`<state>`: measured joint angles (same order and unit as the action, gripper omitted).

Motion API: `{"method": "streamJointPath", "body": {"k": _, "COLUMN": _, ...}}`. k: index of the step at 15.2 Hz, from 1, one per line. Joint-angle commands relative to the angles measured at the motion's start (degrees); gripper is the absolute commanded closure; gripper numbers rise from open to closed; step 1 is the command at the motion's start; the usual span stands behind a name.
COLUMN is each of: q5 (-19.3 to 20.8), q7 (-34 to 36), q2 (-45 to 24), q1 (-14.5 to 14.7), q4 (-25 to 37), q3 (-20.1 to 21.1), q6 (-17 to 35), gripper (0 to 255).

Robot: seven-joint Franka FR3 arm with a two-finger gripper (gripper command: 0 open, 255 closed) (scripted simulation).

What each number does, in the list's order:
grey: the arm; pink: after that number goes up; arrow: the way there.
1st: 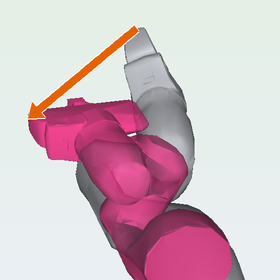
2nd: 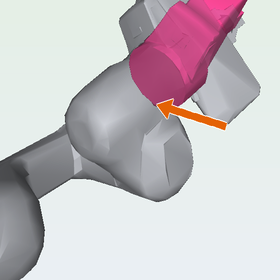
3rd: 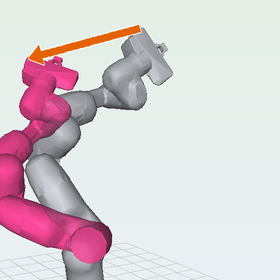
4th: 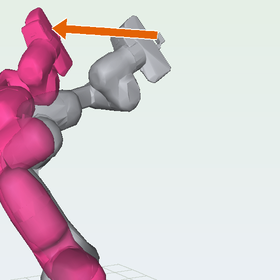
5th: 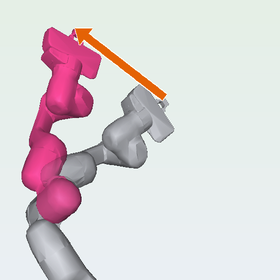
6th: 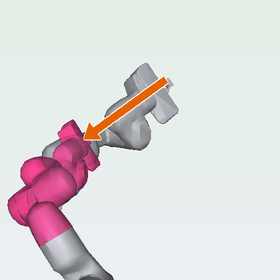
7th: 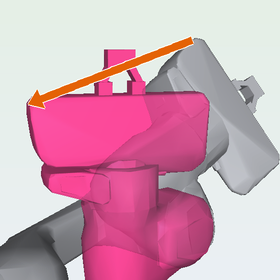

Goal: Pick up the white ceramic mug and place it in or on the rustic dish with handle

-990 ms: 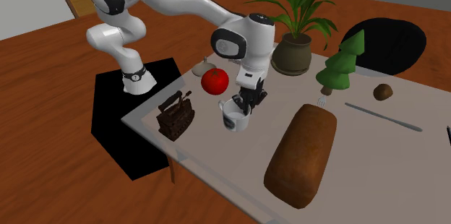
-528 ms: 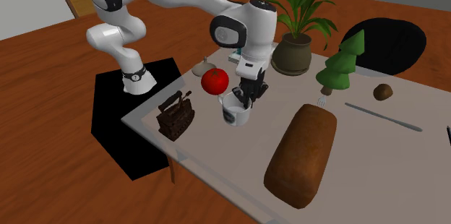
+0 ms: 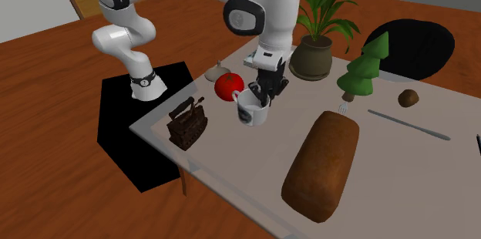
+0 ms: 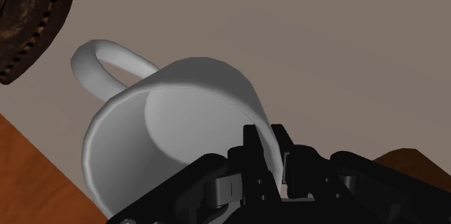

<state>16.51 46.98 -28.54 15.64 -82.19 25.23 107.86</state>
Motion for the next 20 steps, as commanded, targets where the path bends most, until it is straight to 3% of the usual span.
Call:
{"method": "streamJointPath", "body": {"k": 1, "q5": -0.2, "q7": -0.3, "q2": 0.2, "q1": 0.1, "q4": 1.3, "q3": 0.1, "q6": -1.5, "gripper": 255}}
{"method": "streamJointPath", "body": {"k": 5, "q5": -0.5, "q7": -0.7, "q2": 0.5, "q1": 0.3, "q4": 3.9, "q3": 0.2, "q6": -4.3, "gripper": 255}}
{"method": "streamJointPath", "body": {"k": 12, "q5": -5.7, "q7": 2.7, "q2": 15.4, "q1": -1.4, "q4": -16.7, "q3": 3.4, "q6": 2.2, "gripper": 255}}
{"method": "streamJointPath", "body": {"k": 20, "q5": -13.3, "q7": 5.0, "q2": 30.4, "q1": -0.2, "q4": -33.3, "q3": 6.5, "q6": 5.6, "gripper": 255}}
